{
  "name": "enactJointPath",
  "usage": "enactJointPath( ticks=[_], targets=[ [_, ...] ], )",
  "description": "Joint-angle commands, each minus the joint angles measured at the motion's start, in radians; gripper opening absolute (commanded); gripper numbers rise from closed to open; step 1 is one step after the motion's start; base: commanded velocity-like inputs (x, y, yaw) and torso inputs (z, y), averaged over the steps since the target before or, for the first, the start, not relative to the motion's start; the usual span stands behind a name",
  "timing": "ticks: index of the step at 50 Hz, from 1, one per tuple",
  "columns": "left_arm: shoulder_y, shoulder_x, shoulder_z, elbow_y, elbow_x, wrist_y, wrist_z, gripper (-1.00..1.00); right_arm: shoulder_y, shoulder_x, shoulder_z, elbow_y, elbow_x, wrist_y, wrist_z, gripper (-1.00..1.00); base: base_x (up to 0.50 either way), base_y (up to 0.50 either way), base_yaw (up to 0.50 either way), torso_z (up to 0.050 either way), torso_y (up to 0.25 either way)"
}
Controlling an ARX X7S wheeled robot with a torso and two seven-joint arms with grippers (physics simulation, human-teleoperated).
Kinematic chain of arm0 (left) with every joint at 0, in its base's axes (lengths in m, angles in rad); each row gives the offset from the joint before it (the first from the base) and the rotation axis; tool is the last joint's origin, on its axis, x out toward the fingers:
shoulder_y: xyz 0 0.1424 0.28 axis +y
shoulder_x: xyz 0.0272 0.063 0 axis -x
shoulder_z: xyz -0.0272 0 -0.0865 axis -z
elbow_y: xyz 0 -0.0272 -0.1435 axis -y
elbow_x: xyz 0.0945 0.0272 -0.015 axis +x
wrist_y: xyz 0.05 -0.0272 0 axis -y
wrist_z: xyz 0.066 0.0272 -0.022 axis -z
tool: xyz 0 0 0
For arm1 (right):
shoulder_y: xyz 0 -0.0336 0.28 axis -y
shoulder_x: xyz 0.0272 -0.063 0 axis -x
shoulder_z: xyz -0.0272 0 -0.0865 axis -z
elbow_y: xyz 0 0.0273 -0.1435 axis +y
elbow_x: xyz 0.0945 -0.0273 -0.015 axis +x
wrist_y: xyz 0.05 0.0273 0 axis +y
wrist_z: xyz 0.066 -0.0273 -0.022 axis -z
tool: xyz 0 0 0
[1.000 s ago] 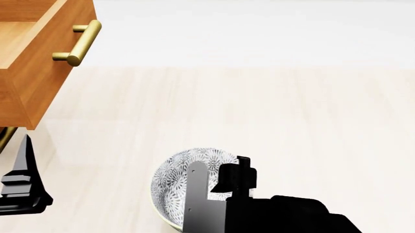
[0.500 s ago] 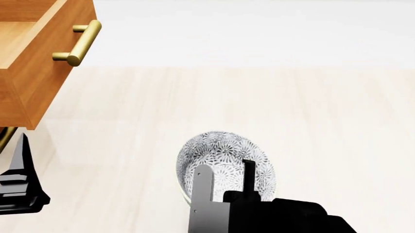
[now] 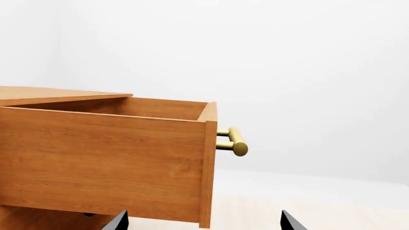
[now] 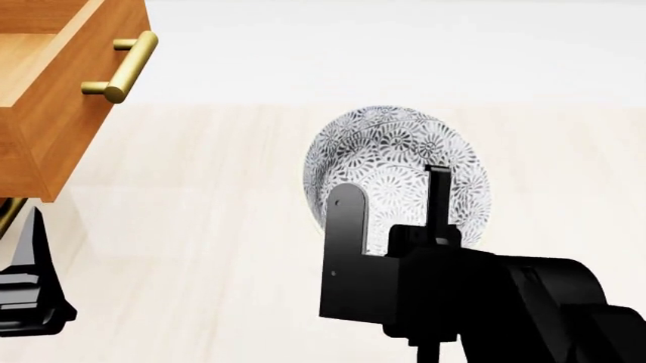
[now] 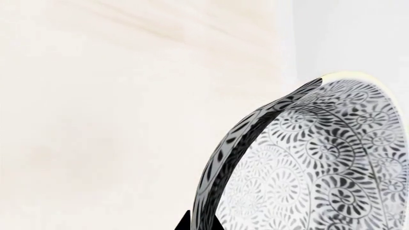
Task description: Put the bowl on the plate.
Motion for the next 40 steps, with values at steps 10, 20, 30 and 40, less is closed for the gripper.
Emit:
enactJointPath(
  ticks=[10, 20, 30, 40],
  targets=[
    [0.008, -0.017, -0.017, 0.068, -0.047, -0.035, -0.018, 1.00, 0.149, 0.220, 0.104, -0.449, -0.032, 0.318, -0.101, -1.00, 0.00, 0.00, 0.00, 0.000, 0.000],
    [0.010, -0.027, -0.009, 0.081, -0.056, -0.043, -0.025, 1.00, 0.094, 0.355, 0.126, -0.573, -0.023, 0.400, -0.087, -1.00, 0.00, 0.00, 0.00, 0.000, 0.001],
    [0.002, -0.033, 0.011, 0.092, -0.061, -0.047, -0.029, 1.00, -0.105, 0.544, 0.266, -0.666, 0.115, 0.413, 0.069, -1.00, 0.00, 0.00, 0.00, 0.000, 0.000],
    [0.000, -0.040, 0.008, 0.097, -0.074, -0.050, -0.034, 1.00, -0.251, 0.695, 0.342, -0.684, 0.302, 0.347, 0.283, -1.00, 0.00, 0.00, 0.00, 0.000, 0.000]
  ],
)
